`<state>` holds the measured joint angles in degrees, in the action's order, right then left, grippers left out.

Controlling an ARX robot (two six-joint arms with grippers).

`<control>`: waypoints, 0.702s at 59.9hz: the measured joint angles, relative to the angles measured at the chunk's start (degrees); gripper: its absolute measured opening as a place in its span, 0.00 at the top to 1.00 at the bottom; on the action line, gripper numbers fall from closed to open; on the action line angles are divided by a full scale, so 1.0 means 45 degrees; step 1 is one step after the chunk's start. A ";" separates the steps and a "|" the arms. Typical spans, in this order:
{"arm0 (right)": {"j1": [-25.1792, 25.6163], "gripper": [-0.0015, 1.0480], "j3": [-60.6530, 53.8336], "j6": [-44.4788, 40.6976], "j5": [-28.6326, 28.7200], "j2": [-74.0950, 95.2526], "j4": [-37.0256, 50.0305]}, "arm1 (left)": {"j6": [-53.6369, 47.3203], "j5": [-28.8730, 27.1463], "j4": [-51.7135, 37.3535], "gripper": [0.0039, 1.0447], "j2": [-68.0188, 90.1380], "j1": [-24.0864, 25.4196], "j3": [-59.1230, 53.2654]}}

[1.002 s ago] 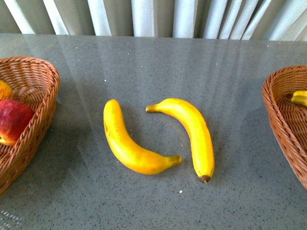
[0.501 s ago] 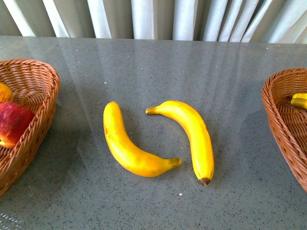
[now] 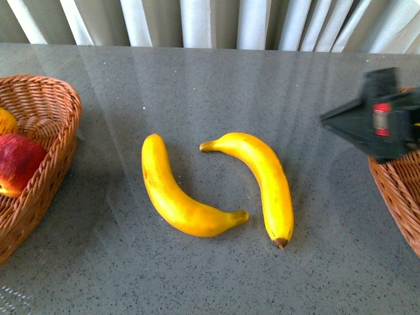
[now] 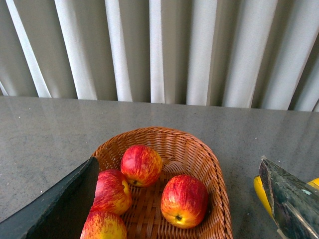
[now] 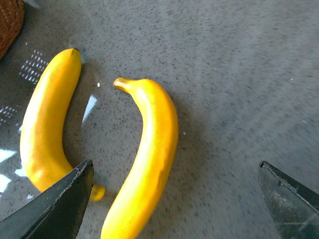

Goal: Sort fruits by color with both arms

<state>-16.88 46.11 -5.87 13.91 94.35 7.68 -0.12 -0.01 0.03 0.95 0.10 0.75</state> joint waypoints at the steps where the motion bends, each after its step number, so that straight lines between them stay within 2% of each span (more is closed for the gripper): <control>1: -0.0170 0.09 0.0345 -0.0010 -0.0078 0.0398 -0.0073 | 0.0000 0.0000 -0.0005 0.09 0.0000 0.0000 0.0000; 16: -0.1899 0.09 0.3517 -0.0442 -0.0457 0.3453 -0.1093 | 0.0000 0.0000 0.0000 0.09 0.0000 0.0000 0.0000; 42: -0.3871 0.09 0.5765 -0.0918 -0.1015 0.5663 -0.1904 | 0.0000 0.0000 -0.0005 0.09 0.0000 0.0000 0.0000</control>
<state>-34.30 72.05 -10.00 9.34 119.83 -0.89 -0.12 -0.01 0.01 0.95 0.10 0.75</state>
